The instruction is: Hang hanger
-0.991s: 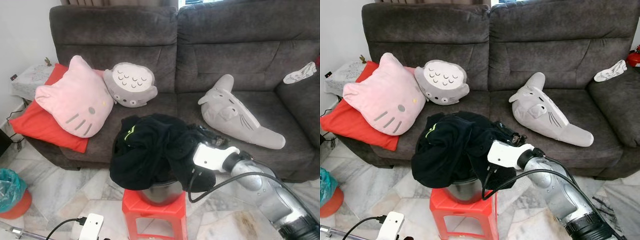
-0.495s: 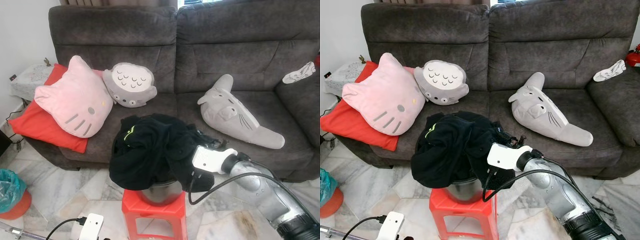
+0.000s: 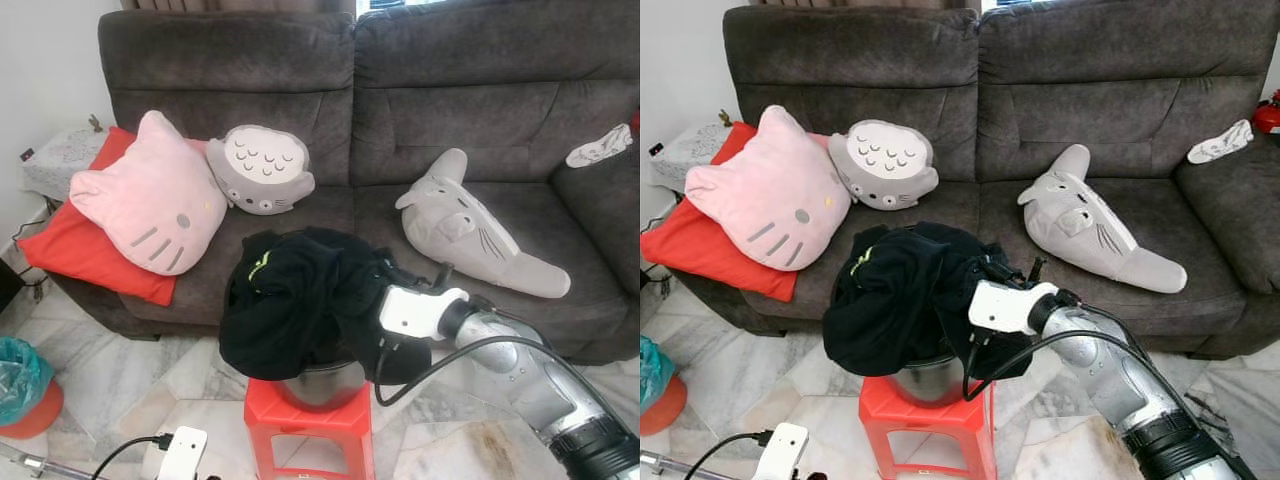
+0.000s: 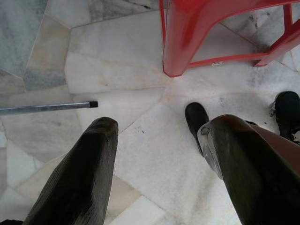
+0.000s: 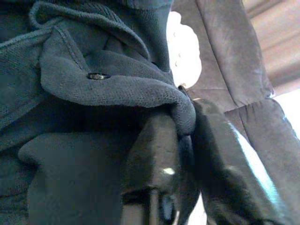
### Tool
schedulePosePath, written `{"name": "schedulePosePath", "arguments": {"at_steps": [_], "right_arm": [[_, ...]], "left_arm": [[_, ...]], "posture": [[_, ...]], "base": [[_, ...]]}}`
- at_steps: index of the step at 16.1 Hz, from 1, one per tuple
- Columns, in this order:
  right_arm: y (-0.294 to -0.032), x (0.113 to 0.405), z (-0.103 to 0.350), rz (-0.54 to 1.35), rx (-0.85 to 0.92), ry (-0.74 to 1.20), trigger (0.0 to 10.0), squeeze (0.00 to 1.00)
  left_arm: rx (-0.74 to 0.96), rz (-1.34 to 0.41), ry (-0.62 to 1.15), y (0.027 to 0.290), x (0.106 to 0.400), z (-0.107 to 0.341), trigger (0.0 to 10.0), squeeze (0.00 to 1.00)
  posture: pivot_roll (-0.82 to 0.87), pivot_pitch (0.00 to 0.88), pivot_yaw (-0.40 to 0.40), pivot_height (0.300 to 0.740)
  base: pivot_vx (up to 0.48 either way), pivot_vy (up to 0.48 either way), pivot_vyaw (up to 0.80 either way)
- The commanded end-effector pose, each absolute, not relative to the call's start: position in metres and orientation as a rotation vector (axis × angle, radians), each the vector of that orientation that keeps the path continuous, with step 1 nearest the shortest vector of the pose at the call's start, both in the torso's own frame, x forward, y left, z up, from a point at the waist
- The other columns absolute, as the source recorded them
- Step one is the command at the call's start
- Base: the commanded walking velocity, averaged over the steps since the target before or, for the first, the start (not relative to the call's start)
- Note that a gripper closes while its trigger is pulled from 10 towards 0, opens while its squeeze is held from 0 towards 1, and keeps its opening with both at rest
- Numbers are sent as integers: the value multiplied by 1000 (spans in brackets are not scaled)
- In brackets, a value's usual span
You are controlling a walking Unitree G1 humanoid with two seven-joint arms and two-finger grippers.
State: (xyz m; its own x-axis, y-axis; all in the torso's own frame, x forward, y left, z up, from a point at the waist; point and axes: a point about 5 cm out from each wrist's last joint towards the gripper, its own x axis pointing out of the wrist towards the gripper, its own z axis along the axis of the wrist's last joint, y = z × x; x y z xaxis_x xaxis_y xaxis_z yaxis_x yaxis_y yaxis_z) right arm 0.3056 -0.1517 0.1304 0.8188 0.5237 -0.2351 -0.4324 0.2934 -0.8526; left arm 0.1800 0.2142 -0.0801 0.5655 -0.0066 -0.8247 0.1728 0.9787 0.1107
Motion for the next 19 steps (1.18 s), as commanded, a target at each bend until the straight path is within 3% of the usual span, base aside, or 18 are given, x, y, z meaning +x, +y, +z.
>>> {"name": "schedulePosePath", "arguments": {"at_steps": [1,4,5,15,19], "right_arm": [[-146,308,133,664,-1090,-113,0,0],[-141,308,133,716,-1082,-111,0,0],[-139,308,134,733,-1071,-113,10000,0],[-144,343,161,611,-1138,-227,10000,0],[-126,357,171,664,-1142,-296,10000,0]], "left_arm": [[201,-102,962,217,180,-79,10000,0],[200,-102,961,217,180,-79,10000,0],[200,-102,961,217,180,-79,10000,0],[211,-101,958,217,181,-79,10000,0],[213,-97,956,218,181,-79,10000,0]], "posture": [[-74,0,79,740],[-73,0,78,740],[-73,0,78,740],[-69,0,78,740],[-64,0,79,740]], "base": [[0,0,0],[0,0,0],[0,0,0],[0,0,0],[0,0,0]]}}
